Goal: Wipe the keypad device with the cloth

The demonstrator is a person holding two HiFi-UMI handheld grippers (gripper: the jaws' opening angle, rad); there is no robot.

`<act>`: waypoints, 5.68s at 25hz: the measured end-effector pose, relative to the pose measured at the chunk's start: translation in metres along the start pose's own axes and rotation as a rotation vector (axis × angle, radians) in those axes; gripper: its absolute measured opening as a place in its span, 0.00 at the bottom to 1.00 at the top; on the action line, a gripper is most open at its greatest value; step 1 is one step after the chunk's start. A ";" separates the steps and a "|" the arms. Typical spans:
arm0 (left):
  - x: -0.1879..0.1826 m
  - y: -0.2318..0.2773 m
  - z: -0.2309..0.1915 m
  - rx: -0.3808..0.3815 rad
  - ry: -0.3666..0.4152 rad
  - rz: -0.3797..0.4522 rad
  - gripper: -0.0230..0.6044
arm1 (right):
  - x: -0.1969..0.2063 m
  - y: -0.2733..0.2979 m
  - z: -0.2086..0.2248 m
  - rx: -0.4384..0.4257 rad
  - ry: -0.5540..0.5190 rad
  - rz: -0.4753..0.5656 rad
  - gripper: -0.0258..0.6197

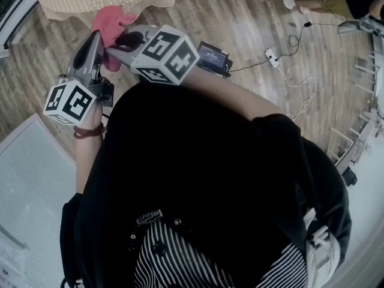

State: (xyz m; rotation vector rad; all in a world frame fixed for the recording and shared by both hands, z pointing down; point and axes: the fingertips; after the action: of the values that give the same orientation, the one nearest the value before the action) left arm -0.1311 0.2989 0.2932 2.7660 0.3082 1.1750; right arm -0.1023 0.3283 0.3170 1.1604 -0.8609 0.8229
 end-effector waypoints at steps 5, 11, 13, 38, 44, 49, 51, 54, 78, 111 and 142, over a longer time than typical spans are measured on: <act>0.004 -0.005 -0.010 -0.022 0.001 0.042 0.04 | 0.007 0.008 -0.002 -0.036 -0.036 -0.003 0.11; -0.032 0.059 -0.035 -0.039 0.006 0.053 0.04 | -0.011 0.025 0.072 -0.045 -0.036 -0.006 0.11; -0.053 0.092 -0.043 -0.051 0.007 0.051 0.04 | -0.023 0.031 0.109 -0.051 -0.021 -0.001 0.11; -0.160 0.273 -0.084 -0.235 -0.040 0.101 0.04 | -0.089 0.055 0.314 -0.271 0.055 0.061 0.11; -0.171 0.303 -0.095 -0.239 -0.021 0.063 0.04 | -0.091 0.064 0.344 -0.279 0.084 0.059 0.11; -0.180 0.326 -0.095 -0.183 -0.001 0.034 0.04 | -0.096 0.064 0.366 -0.237 0.081 0.072 0.11; -0.183 0.337 -0.092 -0.159 0.008 0.017 0.04 | -0.098 0.060 0.376 -0.208 0.094 0.083 0.11; -0.192 0.349 -0.092 -0.108 -0.007 -0.001 0.04 | -0.106 0.060 0.390 -0.159 0.093 0.088 0.11; -0.233 0.370 -0.229 0.345 0.032 -0.524 0.04 | -0.110 0.219 0.430 0.253 0.353 -0.029 0.11; -0.214 0.456 -0.273 0.183 0.107 -0.700 0.04 | -0.071 0.237 0.519 0.161 0.500 -0.022 0.11; -0.160 0.593 -0.338 0.151 0.443 -1.013 0.04 | 0.054 0.259 0.612 0.270 0.680 -0.170 0.11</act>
State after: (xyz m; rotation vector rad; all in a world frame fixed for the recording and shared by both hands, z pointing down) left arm -0.4007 -0.3046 0.5272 1.8635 1.6260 1.3935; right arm -0.3928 -0.2108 0.5806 1.0604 -0.0907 1.1198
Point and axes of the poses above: the fingertips, and each gripper's own axes: y forward along the fingers, z to its right, x out of its underside, and after that the axes turned 13 degrees about -y, right-handed
